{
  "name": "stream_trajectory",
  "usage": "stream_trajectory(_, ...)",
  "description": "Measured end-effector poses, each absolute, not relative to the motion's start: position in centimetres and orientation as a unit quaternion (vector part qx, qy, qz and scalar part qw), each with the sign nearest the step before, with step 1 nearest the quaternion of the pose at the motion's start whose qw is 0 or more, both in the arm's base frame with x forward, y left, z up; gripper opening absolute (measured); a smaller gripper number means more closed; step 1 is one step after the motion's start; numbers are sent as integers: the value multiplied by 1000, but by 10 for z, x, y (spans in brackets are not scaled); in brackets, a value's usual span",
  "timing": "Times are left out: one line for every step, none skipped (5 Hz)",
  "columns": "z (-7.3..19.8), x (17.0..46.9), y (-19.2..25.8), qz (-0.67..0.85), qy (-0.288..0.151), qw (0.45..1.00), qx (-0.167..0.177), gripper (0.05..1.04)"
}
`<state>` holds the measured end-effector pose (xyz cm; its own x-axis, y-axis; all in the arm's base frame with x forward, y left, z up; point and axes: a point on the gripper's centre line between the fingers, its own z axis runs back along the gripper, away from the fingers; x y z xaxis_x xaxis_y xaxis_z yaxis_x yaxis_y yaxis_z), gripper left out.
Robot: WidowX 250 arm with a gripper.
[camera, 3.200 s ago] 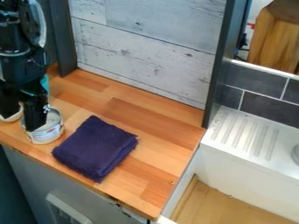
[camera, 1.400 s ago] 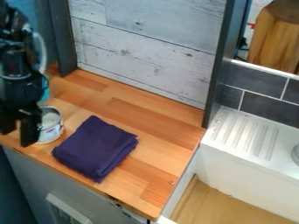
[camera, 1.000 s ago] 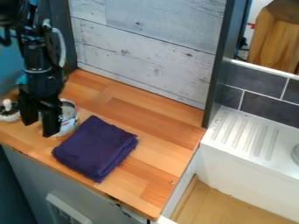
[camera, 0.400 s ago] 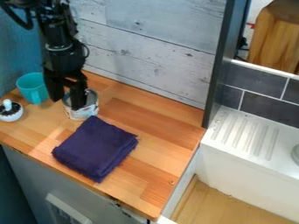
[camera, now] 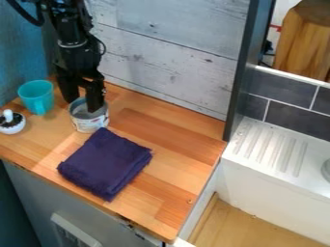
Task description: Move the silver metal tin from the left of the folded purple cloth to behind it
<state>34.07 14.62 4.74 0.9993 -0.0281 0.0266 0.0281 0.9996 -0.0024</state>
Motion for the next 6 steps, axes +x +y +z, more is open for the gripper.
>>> stream_trajectory(57,328,130,-28,-2,1000,0,1001)
stream_trajectory(93,308,122,-41,-24,999,7,1001)
stream_trajectory(105,292,127,-40,-20,999,26,1001)
stream_trajectory(106,275,146,-18,-3,999,38,1001)
stream_trajectory(103,264,159,-6,6,999,36,1001)
stream_trajectory(103,264,160,-6,5,999,37,1001)
